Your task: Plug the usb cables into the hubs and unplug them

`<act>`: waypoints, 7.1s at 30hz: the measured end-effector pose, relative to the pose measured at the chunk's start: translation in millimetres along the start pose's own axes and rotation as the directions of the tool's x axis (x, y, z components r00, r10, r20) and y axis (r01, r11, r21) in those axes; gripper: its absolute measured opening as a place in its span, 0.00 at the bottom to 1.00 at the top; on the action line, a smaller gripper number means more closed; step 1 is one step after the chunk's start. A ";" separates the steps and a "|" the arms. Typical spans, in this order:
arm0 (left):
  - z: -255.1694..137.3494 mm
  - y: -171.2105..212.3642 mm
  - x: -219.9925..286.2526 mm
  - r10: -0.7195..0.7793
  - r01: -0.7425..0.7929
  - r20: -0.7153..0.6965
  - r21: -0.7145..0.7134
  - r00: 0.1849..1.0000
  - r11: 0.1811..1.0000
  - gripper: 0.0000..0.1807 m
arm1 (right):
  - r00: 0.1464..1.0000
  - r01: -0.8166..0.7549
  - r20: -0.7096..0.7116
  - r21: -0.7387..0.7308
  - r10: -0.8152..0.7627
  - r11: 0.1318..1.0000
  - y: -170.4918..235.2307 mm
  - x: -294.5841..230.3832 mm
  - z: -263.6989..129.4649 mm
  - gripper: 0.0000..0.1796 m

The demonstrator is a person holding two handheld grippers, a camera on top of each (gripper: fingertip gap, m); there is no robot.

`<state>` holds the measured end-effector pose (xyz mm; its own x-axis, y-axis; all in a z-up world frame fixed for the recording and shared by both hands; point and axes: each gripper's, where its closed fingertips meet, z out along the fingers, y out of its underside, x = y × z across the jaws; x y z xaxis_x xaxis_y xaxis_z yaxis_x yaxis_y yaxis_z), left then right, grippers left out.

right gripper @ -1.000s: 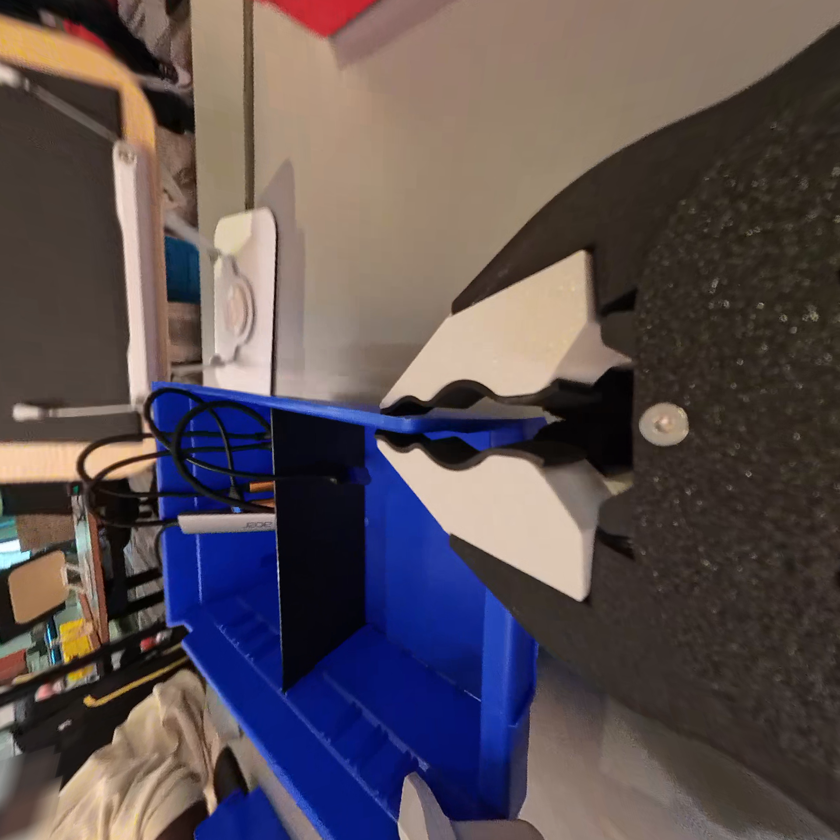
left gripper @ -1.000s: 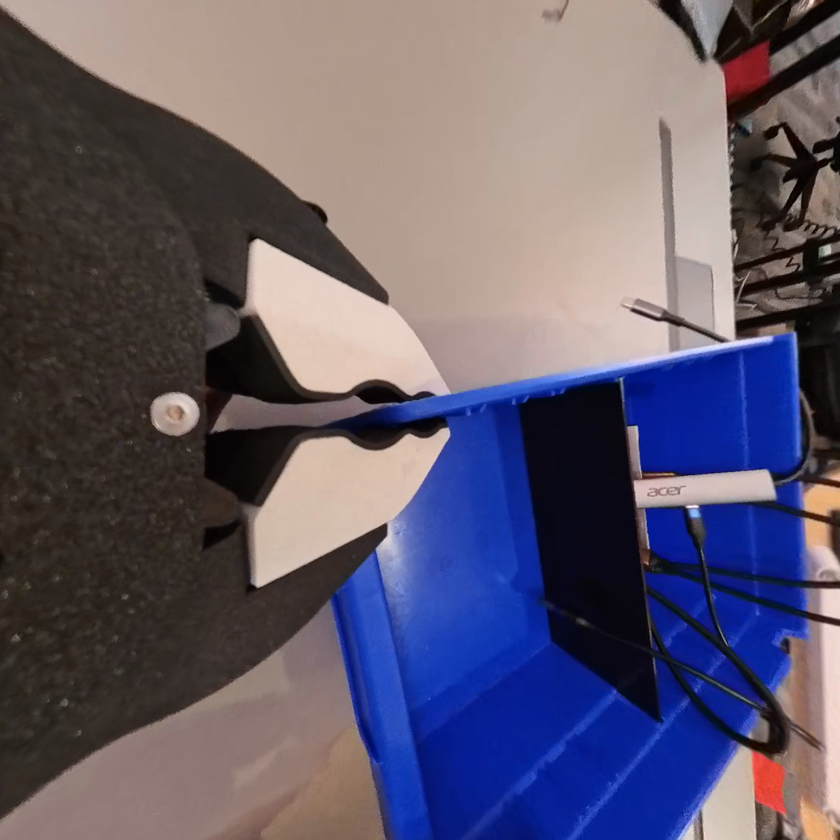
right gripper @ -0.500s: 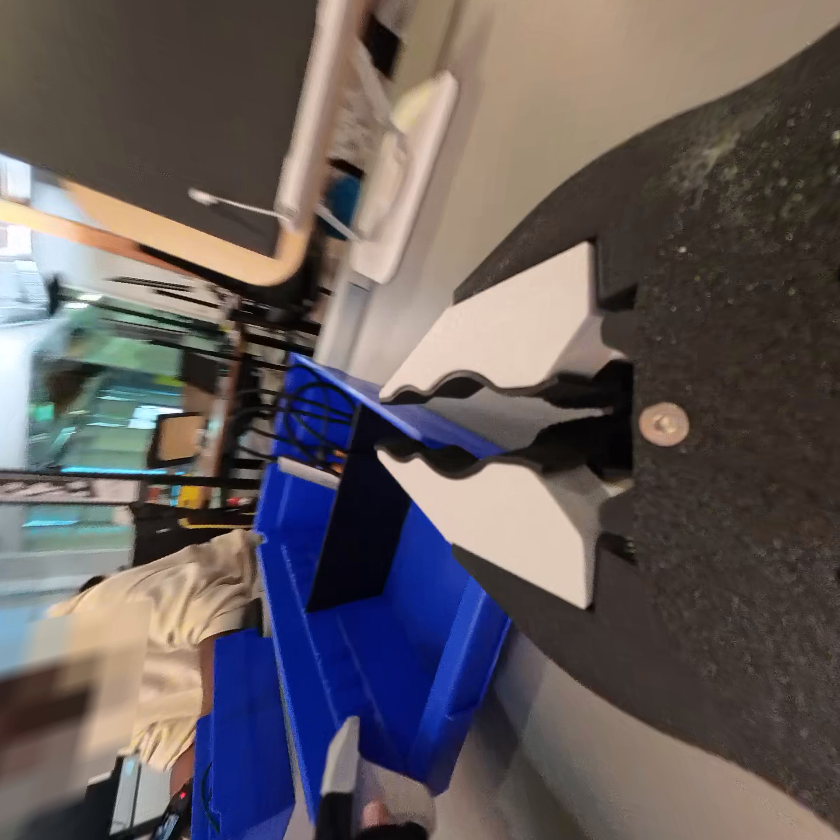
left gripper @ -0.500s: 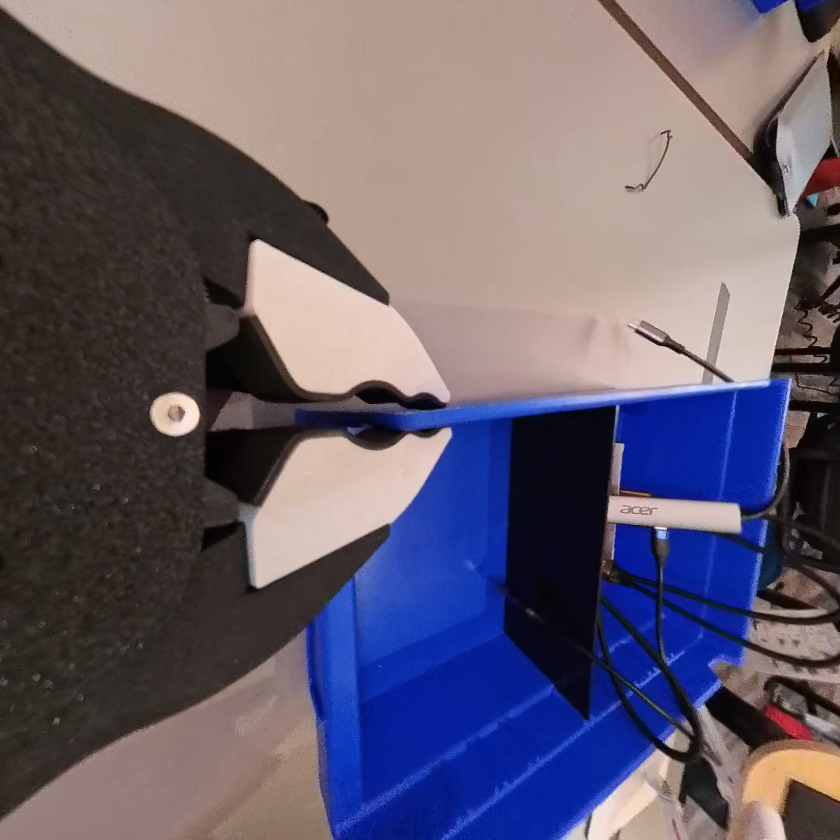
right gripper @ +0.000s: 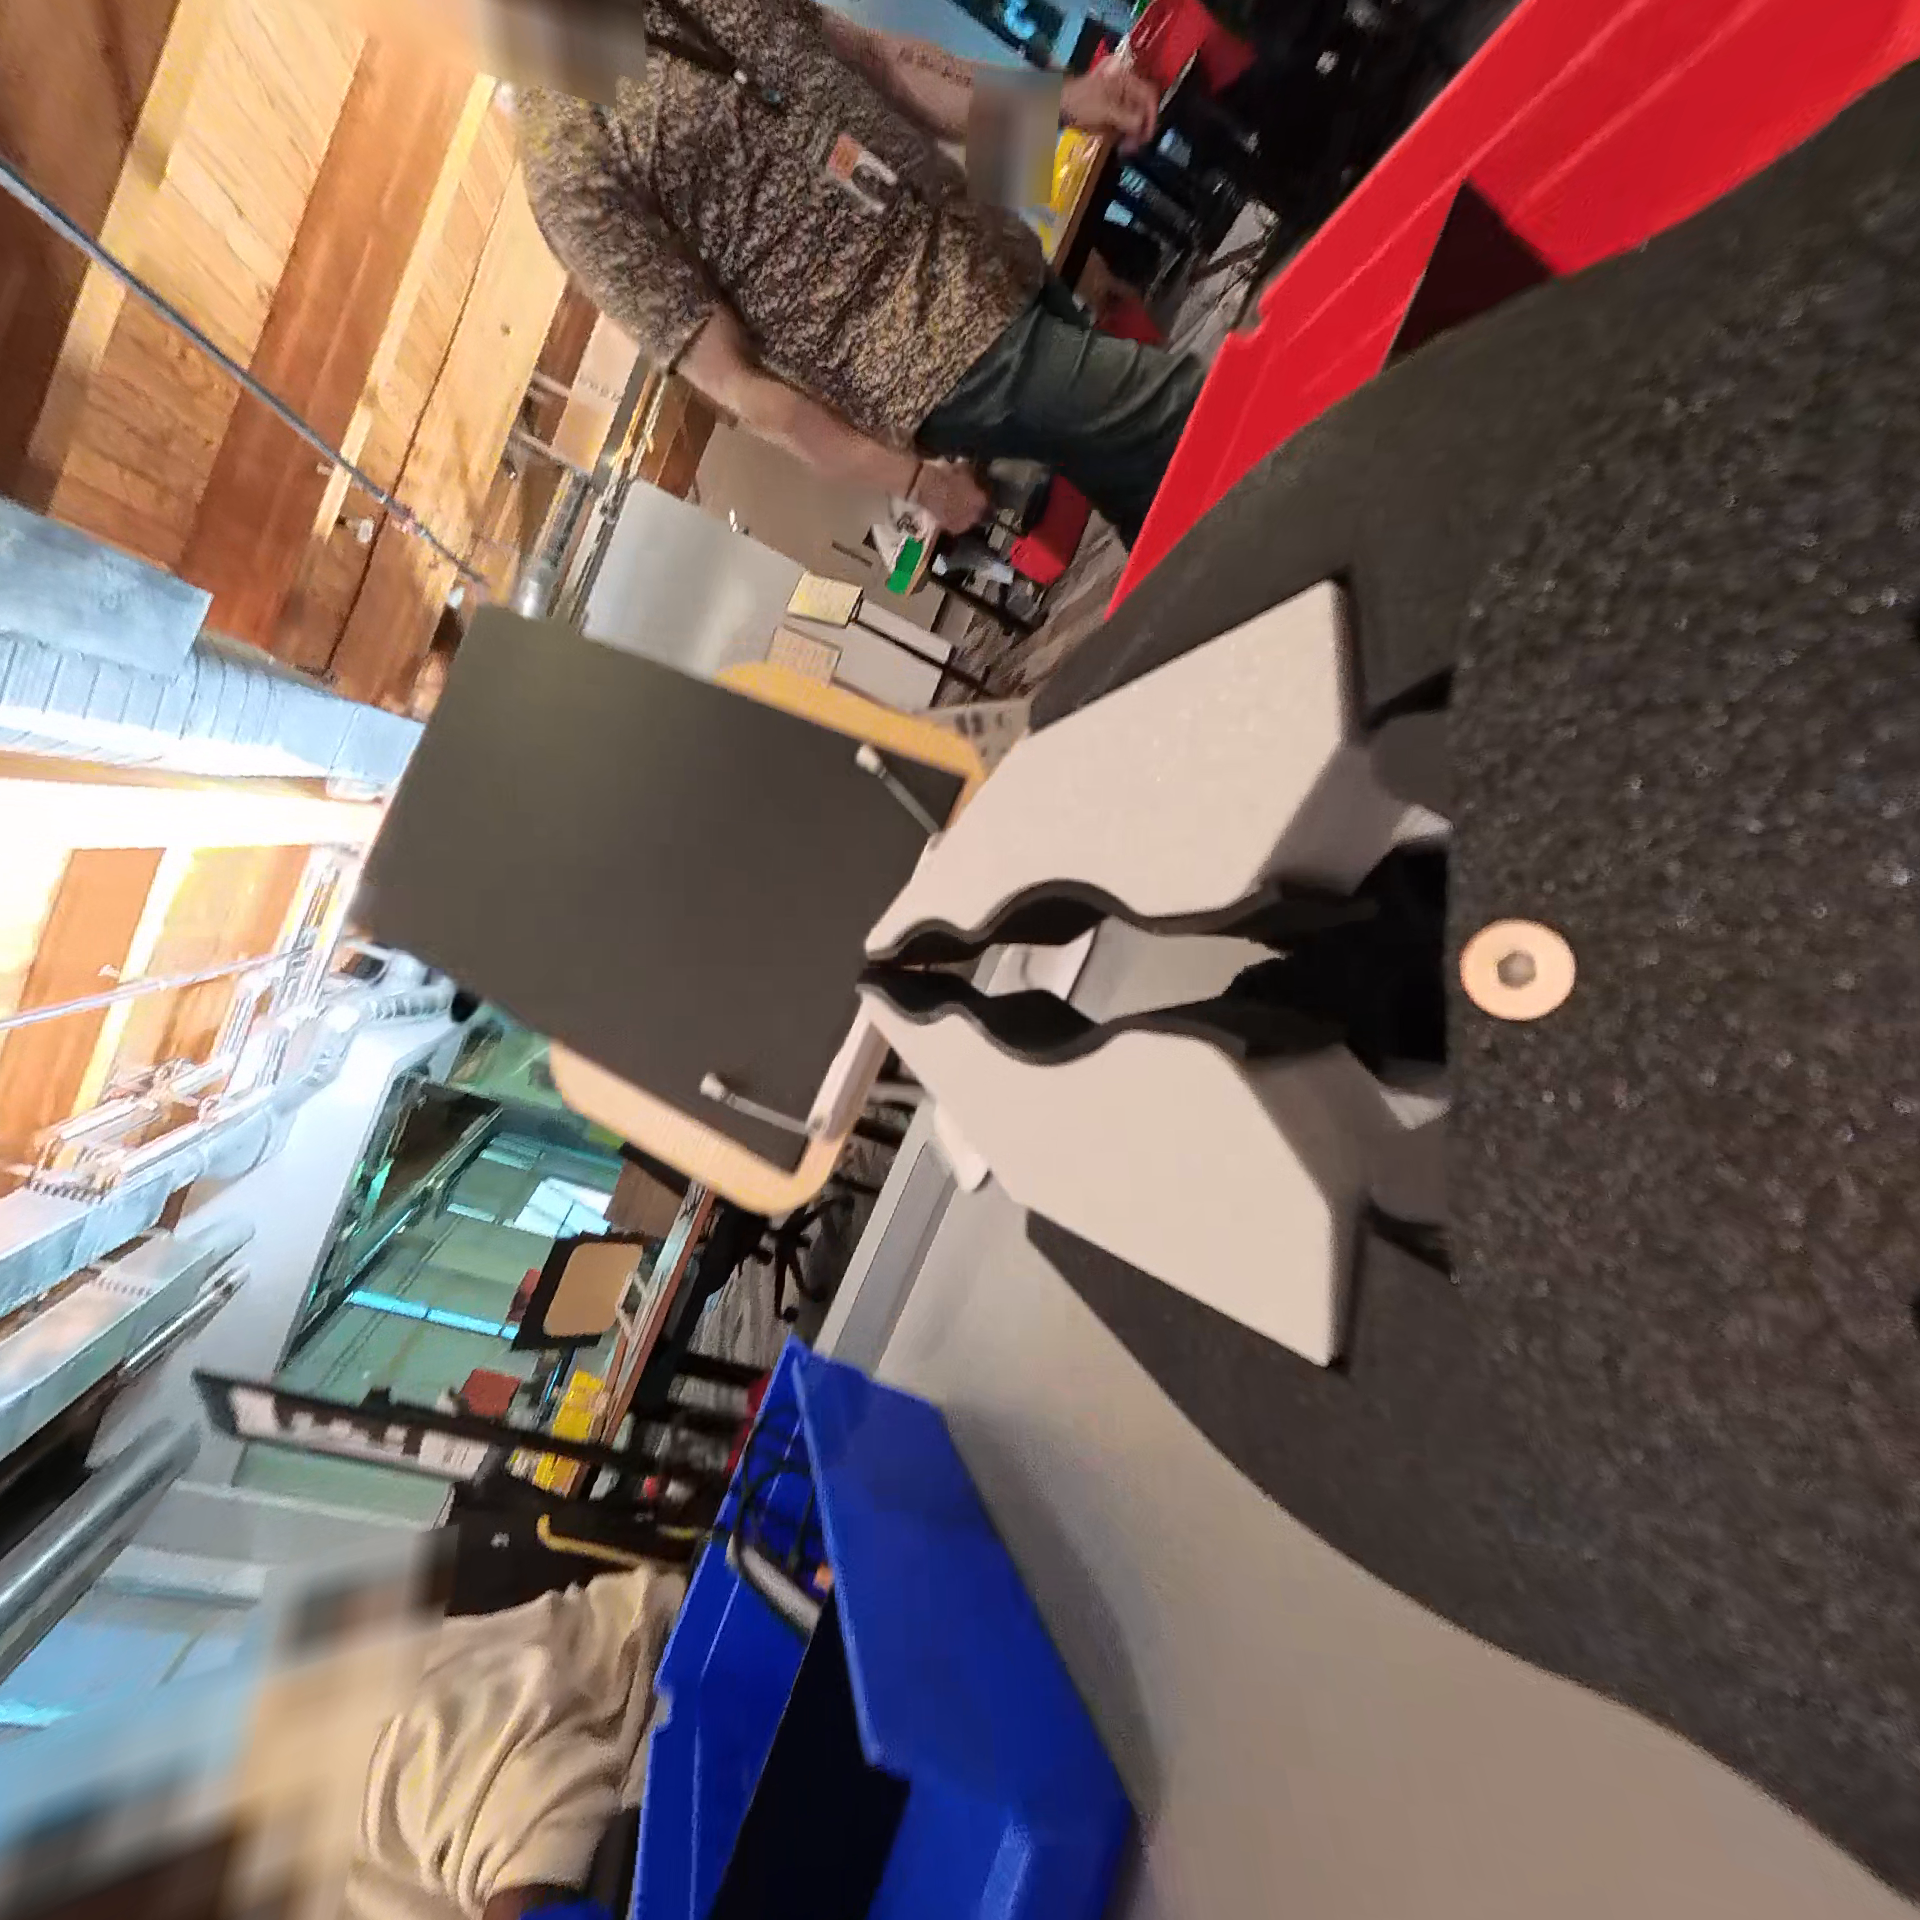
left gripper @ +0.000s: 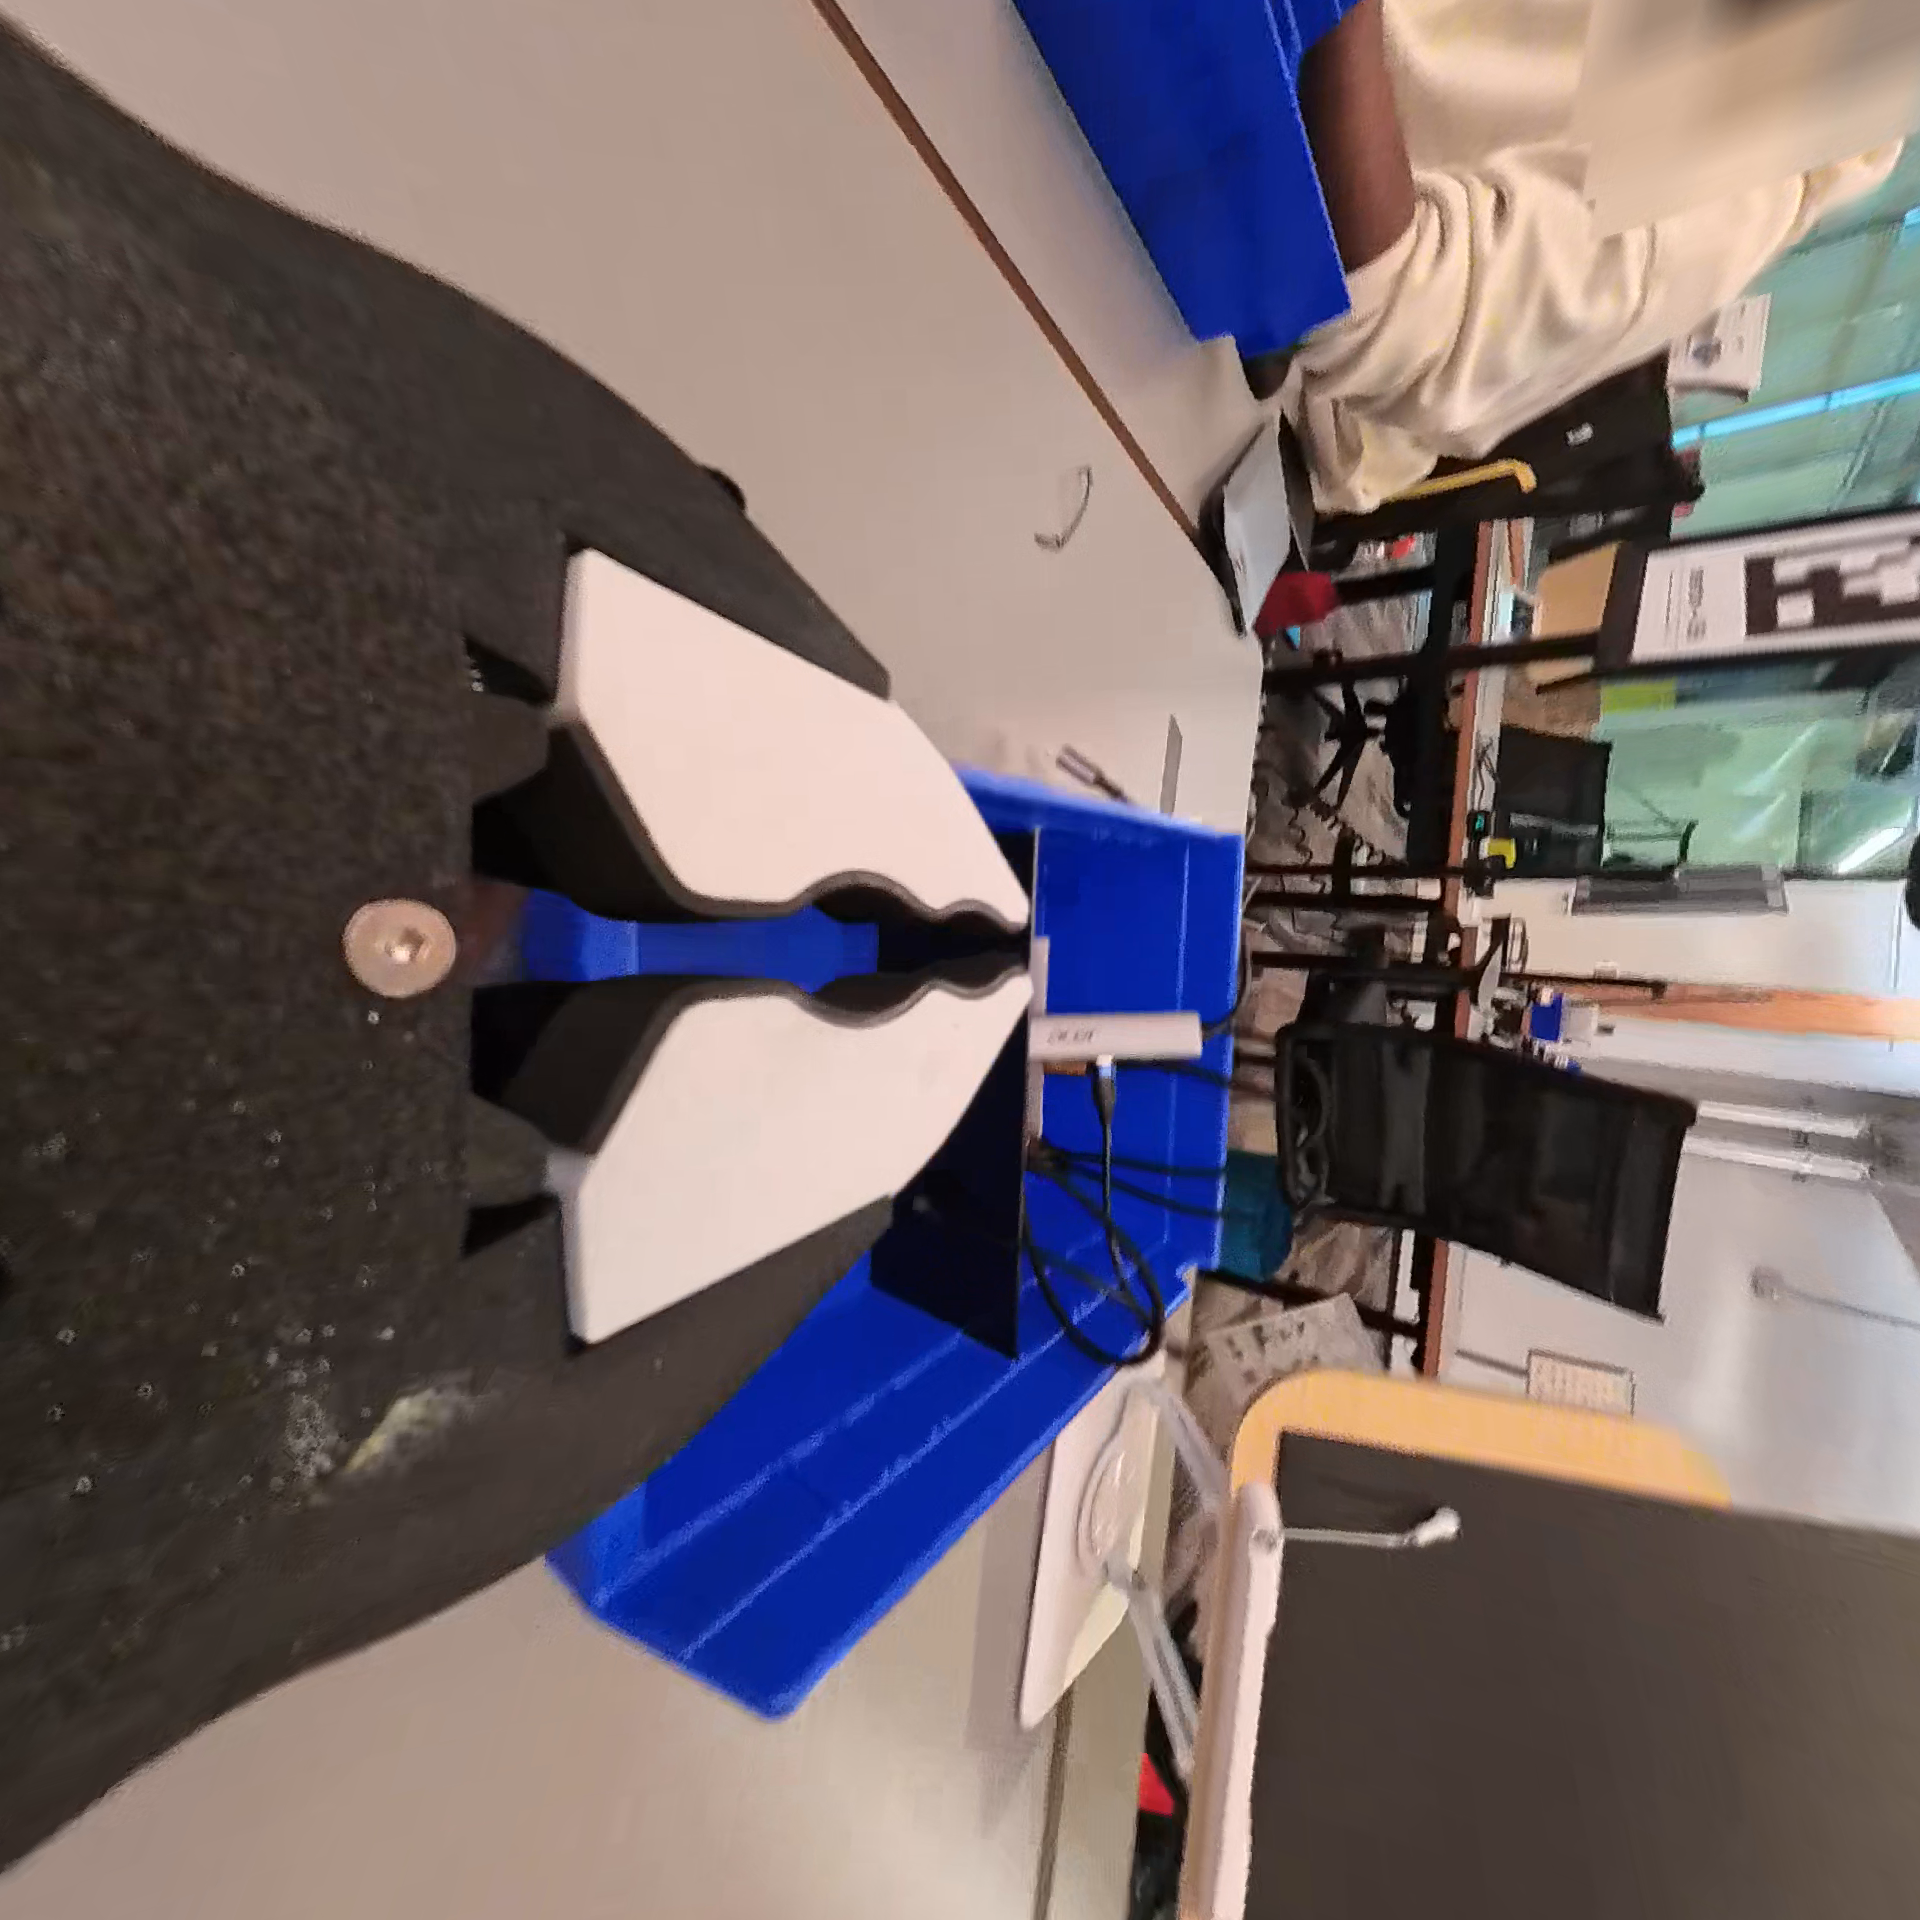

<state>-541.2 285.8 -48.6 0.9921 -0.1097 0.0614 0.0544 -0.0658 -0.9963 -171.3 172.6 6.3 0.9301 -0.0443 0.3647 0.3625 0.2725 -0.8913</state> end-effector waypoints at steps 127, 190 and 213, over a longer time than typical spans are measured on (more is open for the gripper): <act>235.3 75.3 32.5 -0.227 -0.056 -0.213 -0.834 0.950 0.549 0.16 | 0.645 -0.334 0.498 -0.500 0.580 0.799 118.3 26.4 -92.7 0.16; -138.7 30.6 348.0 -0.353 -0.160 -0.934 -0.357 0.052 0.920 0.06 | 0.164 -0.501 0.752 -0.494 0.639 0.711 8.2 -44.3 -83.9 0.16; -164.2 45.8 341.0 -0.396 -0.194 -0.912 -0.371 -0.108 0.908 0.05 | 0.219 -0.354 0.829 -0.425 0.515 0.833 20.8 -52.6 -97.8 0.15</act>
<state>-219.0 82.5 -63.5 -0.2318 -0.8665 0.4420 -0.1853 -0.4067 -0.8946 -206.9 86.6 -57.8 0.3405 0.9272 -0.1561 -0.0015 -0.1654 -0.9862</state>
